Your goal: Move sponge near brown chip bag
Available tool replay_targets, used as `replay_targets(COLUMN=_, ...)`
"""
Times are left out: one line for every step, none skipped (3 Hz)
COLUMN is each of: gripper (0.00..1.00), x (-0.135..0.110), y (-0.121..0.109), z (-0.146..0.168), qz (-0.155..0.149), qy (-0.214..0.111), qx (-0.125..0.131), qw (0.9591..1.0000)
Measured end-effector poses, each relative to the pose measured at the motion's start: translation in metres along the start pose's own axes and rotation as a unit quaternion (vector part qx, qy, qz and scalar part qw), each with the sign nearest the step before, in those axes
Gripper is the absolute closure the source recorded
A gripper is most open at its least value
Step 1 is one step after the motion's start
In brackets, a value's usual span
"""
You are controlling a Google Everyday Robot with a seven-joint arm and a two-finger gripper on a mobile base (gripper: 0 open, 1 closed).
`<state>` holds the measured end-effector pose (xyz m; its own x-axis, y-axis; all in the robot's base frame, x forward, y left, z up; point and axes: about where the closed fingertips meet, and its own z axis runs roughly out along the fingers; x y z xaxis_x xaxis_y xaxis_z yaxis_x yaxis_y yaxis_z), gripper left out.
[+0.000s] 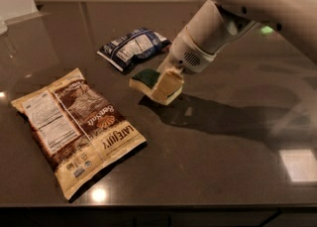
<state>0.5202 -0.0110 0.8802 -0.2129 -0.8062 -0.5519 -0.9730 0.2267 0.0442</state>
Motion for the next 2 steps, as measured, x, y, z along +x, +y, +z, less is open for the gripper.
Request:
replay_targets(gripper=0.12, x=-0.0007, y=0.0011, z=0.0001, qz=0.000, qy=-0.001, qx=-0.001, qw=1.0000)
replay_targets(gripper=0.00, x=-0.0016, y=0.0023, z=0.0001, qz=-0.001, qy=-0.001, qx=-0.001, qw=1.0000)
